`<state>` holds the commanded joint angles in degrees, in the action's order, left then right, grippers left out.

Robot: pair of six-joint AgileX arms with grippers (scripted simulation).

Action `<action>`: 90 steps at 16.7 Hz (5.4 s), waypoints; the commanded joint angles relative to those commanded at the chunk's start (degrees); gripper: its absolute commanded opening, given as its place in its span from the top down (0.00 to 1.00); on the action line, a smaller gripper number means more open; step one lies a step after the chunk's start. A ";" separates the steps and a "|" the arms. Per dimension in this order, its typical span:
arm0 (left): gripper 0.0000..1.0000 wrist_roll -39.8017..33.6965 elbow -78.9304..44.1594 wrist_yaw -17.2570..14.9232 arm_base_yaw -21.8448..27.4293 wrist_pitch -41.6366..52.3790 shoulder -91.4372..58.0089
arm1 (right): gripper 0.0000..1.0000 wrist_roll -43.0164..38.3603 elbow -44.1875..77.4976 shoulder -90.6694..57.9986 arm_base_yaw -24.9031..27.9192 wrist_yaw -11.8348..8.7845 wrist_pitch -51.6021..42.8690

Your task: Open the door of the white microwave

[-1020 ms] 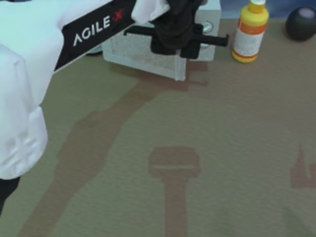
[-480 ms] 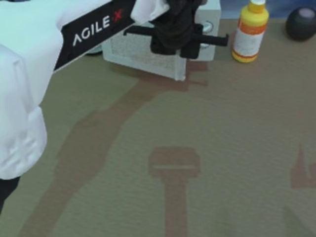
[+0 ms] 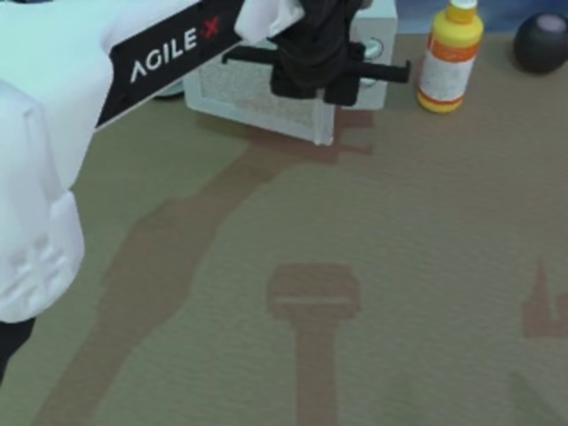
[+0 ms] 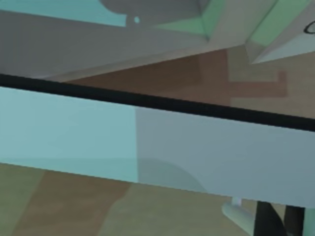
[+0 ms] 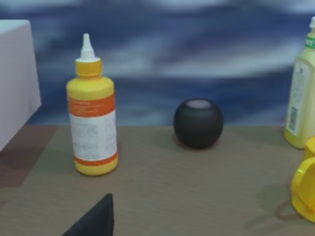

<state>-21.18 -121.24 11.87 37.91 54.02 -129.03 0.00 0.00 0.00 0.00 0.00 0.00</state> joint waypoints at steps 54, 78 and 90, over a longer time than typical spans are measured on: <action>1.00 13.27 19.24 -7.22 -2.41 -9.05 12.11 | 0.00 0.00 0.00 0.00 0.00 0.00 0.00; 1.00 17.60 23.52 -9.87 -3.43 -10.55 14.95 | 0.00 0.00 0.00 0.00 0.00 0.00 0.00; 1.00 20.86 26.36 -11.62 -4.42 -11.55 17.06 | 0.00 0.00 0.00 0.00 0.00 0.00 0.00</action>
<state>-0.32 -94.87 0.26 33.49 42.47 -111.97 0.00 0.00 0.00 0.00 0.00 0.00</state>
